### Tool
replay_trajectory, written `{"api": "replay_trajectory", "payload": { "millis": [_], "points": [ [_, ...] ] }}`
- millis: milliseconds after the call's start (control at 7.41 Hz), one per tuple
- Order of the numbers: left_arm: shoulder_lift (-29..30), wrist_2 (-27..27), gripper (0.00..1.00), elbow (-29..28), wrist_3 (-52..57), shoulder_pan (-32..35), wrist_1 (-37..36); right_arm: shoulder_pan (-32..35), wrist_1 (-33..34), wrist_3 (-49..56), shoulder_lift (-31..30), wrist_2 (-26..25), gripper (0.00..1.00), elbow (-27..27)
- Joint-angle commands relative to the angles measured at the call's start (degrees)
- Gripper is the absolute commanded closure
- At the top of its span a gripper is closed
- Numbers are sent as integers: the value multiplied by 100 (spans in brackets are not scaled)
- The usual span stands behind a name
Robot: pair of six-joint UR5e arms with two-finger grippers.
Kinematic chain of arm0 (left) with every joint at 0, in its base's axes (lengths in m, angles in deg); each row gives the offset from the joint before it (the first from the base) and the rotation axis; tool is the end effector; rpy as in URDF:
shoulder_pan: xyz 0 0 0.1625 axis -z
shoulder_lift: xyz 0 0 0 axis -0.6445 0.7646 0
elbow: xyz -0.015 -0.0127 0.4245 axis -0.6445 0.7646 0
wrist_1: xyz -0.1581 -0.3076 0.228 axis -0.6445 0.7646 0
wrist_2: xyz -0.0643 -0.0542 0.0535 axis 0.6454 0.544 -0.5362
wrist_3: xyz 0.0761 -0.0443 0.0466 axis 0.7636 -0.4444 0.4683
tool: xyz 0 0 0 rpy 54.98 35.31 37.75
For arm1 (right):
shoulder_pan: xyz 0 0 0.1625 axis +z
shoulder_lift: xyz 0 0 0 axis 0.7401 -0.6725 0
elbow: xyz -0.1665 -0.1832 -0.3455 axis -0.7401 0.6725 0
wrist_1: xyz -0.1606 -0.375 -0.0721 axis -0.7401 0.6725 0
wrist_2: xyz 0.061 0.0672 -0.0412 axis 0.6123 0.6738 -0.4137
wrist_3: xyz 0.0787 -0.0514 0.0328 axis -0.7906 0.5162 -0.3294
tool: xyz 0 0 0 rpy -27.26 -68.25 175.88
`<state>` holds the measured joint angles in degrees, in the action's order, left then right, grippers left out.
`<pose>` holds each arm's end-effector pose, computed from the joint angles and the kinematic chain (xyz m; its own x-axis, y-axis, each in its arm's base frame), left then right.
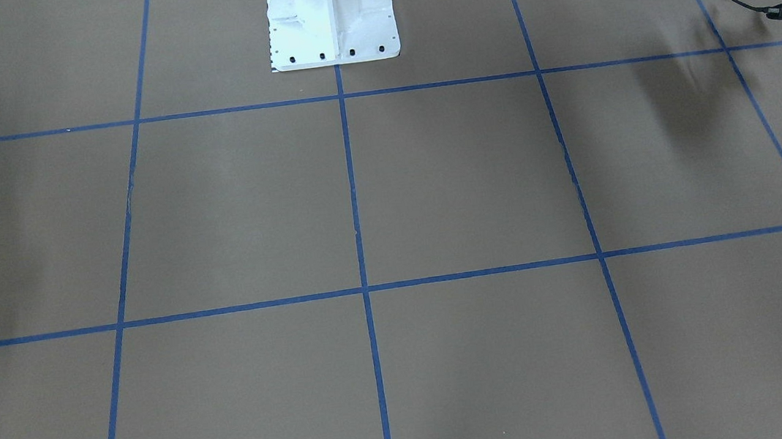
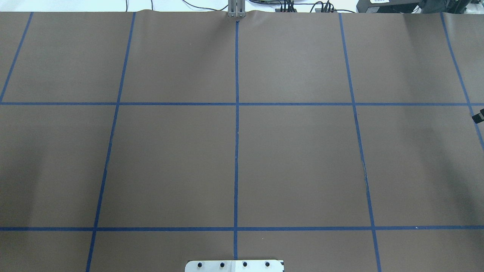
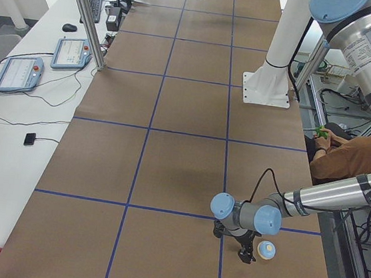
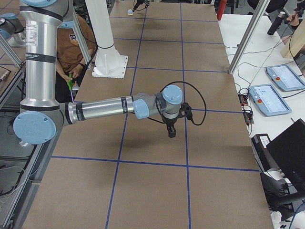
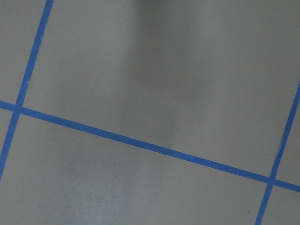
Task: Place and press bell with both arms
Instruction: 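Carry the blue-and-white bell in the left gripper toward the table centre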
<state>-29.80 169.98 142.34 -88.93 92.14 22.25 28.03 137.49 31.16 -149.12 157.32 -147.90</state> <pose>0.0667 -0.1850 0.8175 0.6679 0.2665 -0.6948 -0.5725 0.7806 -0.2509 -0.0552 -0.4680 0.5593 0.6394 -0.2876 0.7131 0.1782 0.9576 0.2265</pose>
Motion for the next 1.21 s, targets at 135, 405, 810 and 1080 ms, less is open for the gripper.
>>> {"api": "replay_trajectory", "payload": {
  "millis": [135, 405, 810, 1080],
  "points": [
    [169, 443, 0, -211, -318, -279, -25, -36, 0, 0, 0, -6, 0, -2],
    [169, 443, 0, -211, -425, -376, -25, -44, 0, 0, 0, -6, 0, -2],
    [160, 443, 0, -359, -461, -473, -25, -62, 0, 0, 9, 3, 0, -11],
    [160, 460, 0, -438, -496, -508, -16, -71, 0, 0, 9, 3, 0, -37]
  ]
}}
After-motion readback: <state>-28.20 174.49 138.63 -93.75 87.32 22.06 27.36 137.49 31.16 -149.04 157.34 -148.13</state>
